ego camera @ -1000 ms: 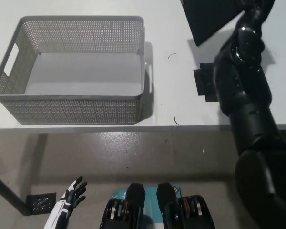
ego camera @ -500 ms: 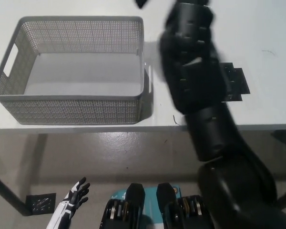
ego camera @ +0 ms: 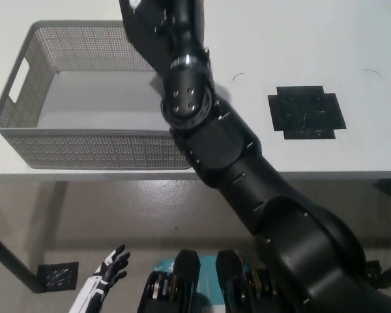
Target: A notebook is kept standing on the table on the right hand side and a container is kept on the left hand side and the robot uses its right hand to grab the notebook and places it in the container
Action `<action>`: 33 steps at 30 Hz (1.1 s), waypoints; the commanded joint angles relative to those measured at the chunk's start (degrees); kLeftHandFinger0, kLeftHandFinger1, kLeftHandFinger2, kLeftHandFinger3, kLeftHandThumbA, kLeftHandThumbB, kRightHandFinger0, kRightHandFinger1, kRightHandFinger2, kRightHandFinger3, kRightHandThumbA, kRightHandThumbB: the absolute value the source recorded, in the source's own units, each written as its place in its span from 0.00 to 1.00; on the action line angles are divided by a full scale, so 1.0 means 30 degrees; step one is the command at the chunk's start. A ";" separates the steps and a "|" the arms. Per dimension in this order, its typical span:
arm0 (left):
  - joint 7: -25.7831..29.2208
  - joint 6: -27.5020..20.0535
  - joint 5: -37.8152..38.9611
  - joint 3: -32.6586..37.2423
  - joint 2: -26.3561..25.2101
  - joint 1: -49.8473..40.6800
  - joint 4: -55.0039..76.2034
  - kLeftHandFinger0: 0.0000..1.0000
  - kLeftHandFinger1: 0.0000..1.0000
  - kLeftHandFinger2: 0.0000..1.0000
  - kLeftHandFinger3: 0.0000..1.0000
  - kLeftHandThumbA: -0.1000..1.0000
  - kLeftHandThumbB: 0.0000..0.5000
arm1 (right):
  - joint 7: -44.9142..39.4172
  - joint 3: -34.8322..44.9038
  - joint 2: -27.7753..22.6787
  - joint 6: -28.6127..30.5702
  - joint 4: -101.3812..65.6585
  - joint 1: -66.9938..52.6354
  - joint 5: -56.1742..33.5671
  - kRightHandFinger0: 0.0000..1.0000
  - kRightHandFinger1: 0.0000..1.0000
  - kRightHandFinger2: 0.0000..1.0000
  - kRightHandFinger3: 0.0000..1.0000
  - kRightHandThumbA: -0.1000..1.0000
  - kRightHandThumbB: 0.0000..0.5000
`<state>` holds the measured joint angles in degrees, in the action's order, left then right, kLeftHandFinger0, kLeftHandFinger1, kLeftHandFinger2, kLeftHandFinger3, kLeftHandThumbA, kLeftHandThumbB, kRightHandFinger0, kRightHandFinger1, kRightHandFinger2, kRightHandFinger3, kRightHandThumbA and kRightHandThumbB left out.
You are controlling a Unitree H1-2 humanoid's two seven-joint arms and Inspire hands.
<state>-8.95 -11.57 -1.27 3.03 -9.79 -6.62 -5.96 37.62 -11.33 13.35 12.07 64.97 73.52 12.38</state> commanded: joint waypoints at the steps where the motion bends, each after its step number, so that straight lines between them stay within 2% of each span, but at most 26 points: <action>1: -0.0255 -0.1329 -0.0209 0.0157 -0.0409 0.0246 0.0105 1.00 1.00 1.00 1.00 1.00 0.51 | 0.1212 -0.0942 0.0091 0.2766 0.1220 0.2044 0.1656 0.00 0.12 0.64 0.71 0.00 0.14; 3: -0.0225 -0.1187 -0.0421 0.0210 -0.0478 0.0289 0.0116 1.00 1.00 1.00 1.00 1.00 0.49 | 0.1447 -0.1394 0.0030 0.2885 0.2092 0.1986 0.1961 0.00 0.13 0.62 0.73 0.00 0.15; 7: -0.0251 -0.0783 -0.0696 0.0377 -0.0552 0.0328 0.0436 1.00 1.00 1.00 1.00 1.00 0.61 | 0.1461 -0.1712 -0.0102 0.3430 0.3020 0.1630 0.1964 0.00 0.14 0.60 0.74 0.00 0.17; 8: -0.0252 -0.0748 -0.0730 0.0439 -0.0496 0.0379 0.0447 1.00 1.00 1.00 1.00 1.00 0.59 | 0.1359 -0.1842 -0.0222 0.3468 0.3146 0.1525 0.2058 0.00 0.16 0.62 0.76 0.00 0.18; 9: -0.0275 -0.0651 -0.0772 0.0486 -0.0507 0.0359 0.0546 1.00 1.00 1.00 1.00 1.00 0.60 | 0.1034 -0.1724 -0.0269 0.3990 0.3330 0.1317 0.1824 0.00 0.21 0.67 0.76 0.00 0.23; 10: -0.0301 -0.0522 -0.0682 0.0479 -0.0474 0.0326 0.0619 1.00 1.00 1.00 1.00 1.00 0.62 | 0.0635 -0.1755 -0.0340 0.4023 0.3351 0.1221 0.1793 0.11 0.37 0.88 0.94 0.10 0.35; 11: -0.0315 -0.0357 -0.0708 0.0510 -0.0456 0.0304 0.0685 1.00 1.00 1.00 1.00 1.00 0.64 | -0.0673 -0.1879 -0.0553 0.3829 0.3245 0.1049 0.1735 0.48 0.81 1.00 1.00 0.48 0.66; 12: -0.0375 -0.0172 -0.0701 0.0550 -0.0481 0.0290 0.0743 1.00 1.00 1.00 1.00 1.00 0.66 | -0.1916 -0.1819 -0.0685 0.3918 0.3167 0.0933 0.1459 0.77 1.00 1.00 1.00 0.60 0.78; 13: -0.0488 0.0049 -0.0666 0.0623 -0.0515 0.0281 0.0810 1.00 1.00 1.00 1.00 1.00 0.66 | -0.3044 -0.1658 -0.0815 0.4161 0.3043 0.0773 0.1071 0.86 1.00 1.00 1.00 0.63 0.84; 14: -0.0532 -0.0007 -0.0675 0.0670 -0.0533 0.0291 0.0821 1.00 1.00 1.00 1.00 1.00 0.65 | -0.4076 -0.1606 -0.0949 0.4172 0.2987 0.0713 0.0852 1.00 1.00 1.00 1.00 0.67 0.88; 15: -0.0567 0.0082 -0.0745 0.0721 -0.0573 0.0308 0.0839 1.00 1.00 1.00 1.00 1.00 0.65 | -0.4834 -0.1575 -0.1077 0.3916 0.2768 0.0633 0.0729 1.00 1.00 1.00 1.00 0.74 0.99; 16: -0.0571 0.0101 -0.0847 0.0777 -0.0606 0.0256 0.0866 1.00 1.00 1.00 1.00 1.00 0.65 | -0.4999 -0.1663 -0.1161 0.3757 0.2621 0.0537 0.0849 1.00 1.00 1.00 1.00 0.76 1.00; 17: -0.0462 -0.0113 -0.0915 0.0782 -0.0547 0.0221 0.0800 1.00 1.00 1.00 1.00 1.00 0.63 | -0.4817 -0.1872 -0.1285 0.3636 0.2511 0.0467 0.1180 1.00 1.00 1.00 1.00 0.83 1.00; 25: -0.0532 0.0053 -0.0930 0.1016 -0.0548 0.0071 0.0778 1.00 1.00 1.00 1.00 1.00 0.59 | -0.5078 -0.1753 -0.1725 0.3260 0.1007 -0.0140 0.1400 1.00 1.00 1.00 1.00 0.99 1.00; 30: -0.0557 -0.0541 -0.0926 0.1099 -0.0630 0.0203 0.0353 1.00 1.00 1.00 1.00 1.00 0.59 | -0.5743 -0.1274 -0.1988 0.3213 -0.0092 -0.0162 0.0968 1.00 1.00 1.00 1.00 1.00 1.00; 33: -0.0468 -0.0860 -0.0833 0.1023 -0.0559 0.0308 0.0118 1.00 1.00 1.00 1.00 1.00 0.52 | -0.6306 -0.0951 -0.2355 0.2447 -0.1601 -0.0072 0.0823 1.00 1.00 1.00 1.00 1.00 1.00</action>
<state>-10.10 -11.24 -3.69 6.25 -10.56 -6.02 -5.96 22.16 -15.69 7.74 19.97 65.83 69.94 15.81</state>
